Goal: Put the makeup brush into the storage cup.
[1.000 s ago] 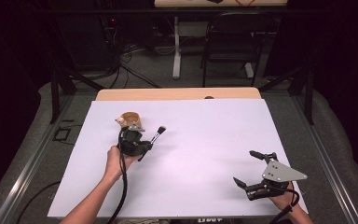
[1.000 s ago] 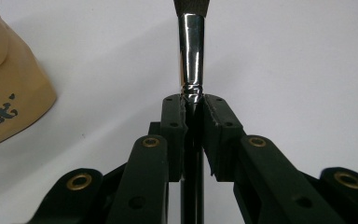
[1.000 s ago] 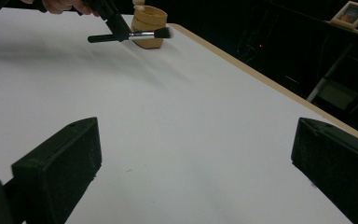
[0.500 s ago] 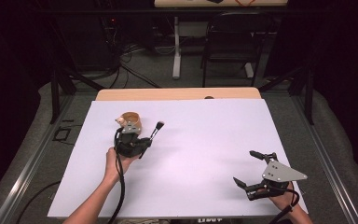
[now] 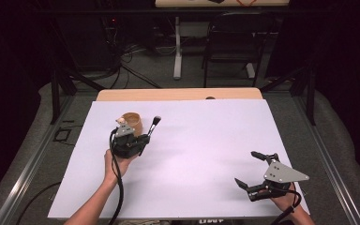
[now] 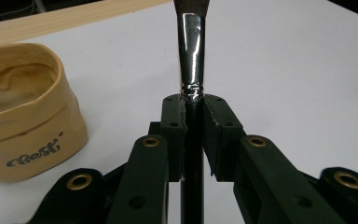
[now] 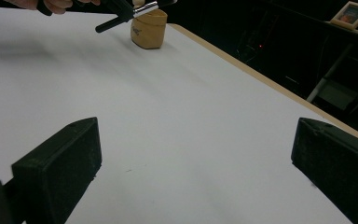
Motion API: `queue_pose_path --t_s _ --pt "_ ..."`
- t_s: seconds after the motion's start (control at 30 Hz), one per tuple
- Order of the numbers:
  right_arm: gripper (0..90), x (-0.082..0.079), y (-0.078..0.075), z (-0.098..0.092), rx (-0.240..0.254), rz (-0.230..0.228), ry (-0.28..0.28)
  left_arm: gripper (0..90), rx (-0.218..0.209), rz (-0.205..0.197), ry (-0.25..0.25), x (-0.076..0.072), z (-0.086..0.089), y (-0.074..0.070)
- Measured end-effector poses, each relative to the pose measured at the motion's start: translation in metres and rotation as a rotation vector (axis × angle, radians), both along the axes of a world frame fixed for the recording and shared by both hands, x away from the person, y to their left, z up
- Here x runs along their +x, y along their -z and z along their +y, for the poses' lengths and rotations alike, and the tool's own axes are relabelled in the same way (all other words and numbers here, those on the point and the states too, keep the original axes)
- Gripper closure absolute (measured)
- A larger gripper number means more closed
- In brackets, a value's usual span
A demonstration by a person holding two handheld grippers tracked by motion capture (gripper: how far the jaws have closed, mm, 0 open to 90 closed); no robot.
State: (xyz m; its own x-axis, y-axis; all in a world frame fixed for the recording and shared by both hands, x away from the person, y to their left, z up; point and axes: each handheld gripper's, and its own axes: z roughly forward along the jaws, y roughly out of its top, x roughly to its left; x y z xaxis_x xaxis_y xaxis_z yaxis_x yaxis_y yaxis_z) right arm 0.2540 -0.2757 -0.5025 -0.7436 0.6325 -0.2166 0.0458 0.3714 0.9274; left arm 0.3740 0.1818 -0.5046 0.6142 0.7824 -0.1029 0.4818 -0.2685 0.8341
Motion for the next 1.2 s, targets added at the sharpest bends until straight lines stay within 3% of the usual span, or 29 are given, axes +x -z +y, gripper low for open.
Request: queue_pose_path --t_s 0.63,1.2 --pt "0.8 0.0 0.0 0.0 0.001 0.002 -0.001 78.8 -0.067 -0.113 -0.056 -0.006 0.013 -0.005" --pt "0.8 0.001 0.0 0.0 -0.001 0.004 -0.001 78.9 -0.095 -0.169 -0.086 -0.005 0.02 -0.016"
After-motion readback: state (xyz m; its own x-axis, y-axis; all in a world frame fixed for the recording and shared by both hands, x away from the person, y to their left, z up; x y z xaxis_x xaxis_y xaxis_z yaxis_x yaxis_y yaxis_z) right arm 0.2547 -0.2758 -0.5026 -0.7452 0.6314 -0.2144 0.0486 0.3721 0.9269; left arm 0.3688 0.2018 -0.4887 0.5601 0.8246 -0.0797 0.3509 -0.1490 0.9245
